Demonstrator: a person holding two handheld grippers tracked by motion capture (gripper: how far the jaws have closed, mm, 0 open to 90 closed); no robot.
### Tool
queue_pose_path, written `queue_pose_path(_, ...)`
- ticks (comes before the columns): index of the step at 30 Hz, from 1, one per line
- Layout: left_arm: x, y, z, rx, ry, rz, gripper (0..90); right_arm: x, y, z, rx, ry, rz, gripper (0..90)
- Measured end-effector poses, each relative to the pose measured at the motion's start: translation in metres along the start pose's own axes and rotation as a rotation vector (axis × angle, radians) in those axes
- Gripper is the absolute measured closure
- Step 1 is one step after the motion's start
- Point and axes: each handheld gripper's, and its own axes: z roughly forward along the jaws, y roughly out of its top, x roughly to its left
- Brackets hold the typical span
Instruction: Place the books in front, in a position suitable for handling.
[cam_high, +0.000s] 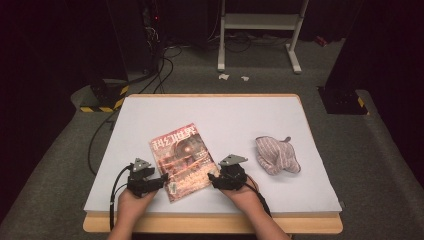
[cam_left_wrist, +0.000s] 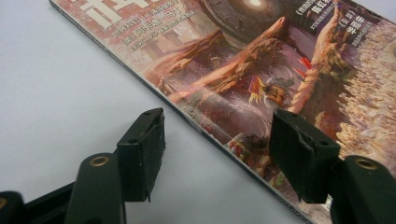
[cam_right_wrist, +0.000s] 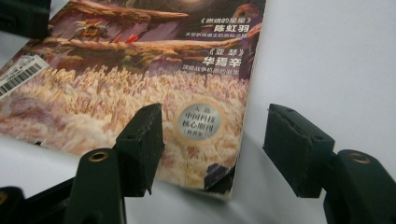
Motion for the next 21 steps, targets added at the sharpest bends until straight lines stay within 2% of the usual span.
queue_pose_path(3,0.000,0.001,-0.001,0.009,-0.018,-0.037,36.2,-0.002,0.003,0.006,0.012,0.003,0.000,37.4)
queue_pose_path(5,-0.004,0.000,0.000,0.005,-0.009,-0.020,36.5,-0.002,0.003,0.008,0.014,0.017,0.005,38.5)
queue_pose_path(8,-0.006,0.000,0.002,0.000,-0.023,-0.013,39.3,0.002,0.002,0.008,0.017,0.041,0.010,39.6)
queue_pose_path(9,-0.007,0.001,0.002,-0.002,-0.028,0.002,40.6,0.003,0.002,0.008,0.016,0.036,0.012,39.7)
queue_pose_path(10,-0.009,0.000,0.003,-0.004,-0.036,0.000,43.3,0.003,0.002,0.007,0.021,0.036,0.010,39.8)
queue_pose_path(12,-0.013,0.002,0.004,0.002,-0.017,0.027,42.4,0.003,0.001,0.006,0.026,0.034,0.013,40.2)
queue_pose_path(17,-0.013,0.004,0.006,0.003,-0.020,0.025,43.3,0.007,-0.003,0.001,0.027,0.022,0.010,40.2)
queue_pose_path(21,-0.016,0.006,0.010,-0.004,-0.020,0.036,43.6,0.009,-0.007,-0.005,0.030,0.014,-0.012,40.1)
